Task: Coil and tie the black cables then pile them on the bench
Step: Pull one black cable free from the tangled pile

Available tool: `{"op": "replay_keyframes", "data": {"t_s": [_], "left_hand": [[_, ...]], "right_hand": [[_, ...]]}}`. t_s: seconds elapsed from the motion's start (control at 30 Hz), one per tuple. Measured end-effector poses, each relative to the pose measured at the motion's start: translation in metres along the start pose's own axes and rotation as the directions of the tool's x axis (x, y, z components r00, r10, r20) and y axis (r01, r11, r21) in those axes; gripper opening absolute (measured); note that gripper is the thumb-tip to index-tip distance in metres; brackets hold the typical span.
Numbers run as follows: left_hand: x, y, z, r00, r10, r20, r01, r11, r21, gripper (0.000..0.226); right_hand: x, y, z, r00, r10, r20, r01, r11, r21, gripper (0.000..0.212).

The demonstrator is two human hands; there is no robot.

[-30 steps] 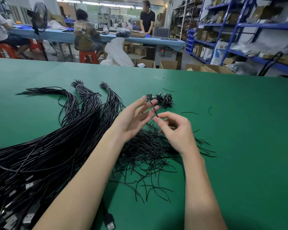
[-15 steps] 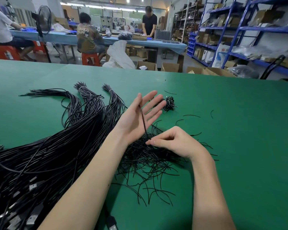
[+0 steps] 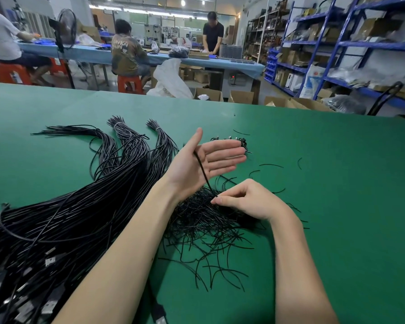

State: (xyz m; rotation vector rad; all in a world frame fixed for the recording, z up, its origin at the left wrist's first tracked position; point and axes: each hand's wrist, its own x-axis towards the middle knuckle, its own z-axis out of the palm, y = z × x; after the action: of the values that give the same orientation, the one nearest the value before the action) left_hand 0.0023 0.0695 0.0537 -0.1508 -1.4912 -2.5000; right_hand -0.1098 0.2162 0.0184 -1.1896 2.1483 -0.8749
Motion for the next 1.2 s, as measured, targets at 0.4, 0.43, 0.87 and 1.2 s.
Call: {"op": "replay_keyframes", "data": {"t_s": [0.4,0.43,0.87,1.2], "left_hand": [[-0.004,0.000,0.003,0.894,-0.436,0.106,0.326,0.792,0.517,0.096],[-0.004,-0.001,0.003,0.881,-0.468,0.065,0.352,0.742,0.570,0.098],[-0.001,-0.011,-0.002,0.982,0.006,-0.190,0.137,0.671,0.729,0.074],[0.001,-0.018,-0.001,0.989,0.007,-0.149,0.108,0.658,0.745,0.091]], "right_hand": [[0.017,-0.001,-0.012,0.956,-0.080,-0.283,0.012,0.972,-0.234,0.014],[0.019,-0.005,-0.015,0.962,-0.073,-0.264,0.004,0.967,-0.254,0.013],[0.041,-0.056,-0.049,0.962,-0.190,-0.197,0.165,0.977,-0.137,0.032],[0.034,-0.057,-0.041,0.979,-0.166,-0.118,0.183,0.971,0.157,0.038]]}}
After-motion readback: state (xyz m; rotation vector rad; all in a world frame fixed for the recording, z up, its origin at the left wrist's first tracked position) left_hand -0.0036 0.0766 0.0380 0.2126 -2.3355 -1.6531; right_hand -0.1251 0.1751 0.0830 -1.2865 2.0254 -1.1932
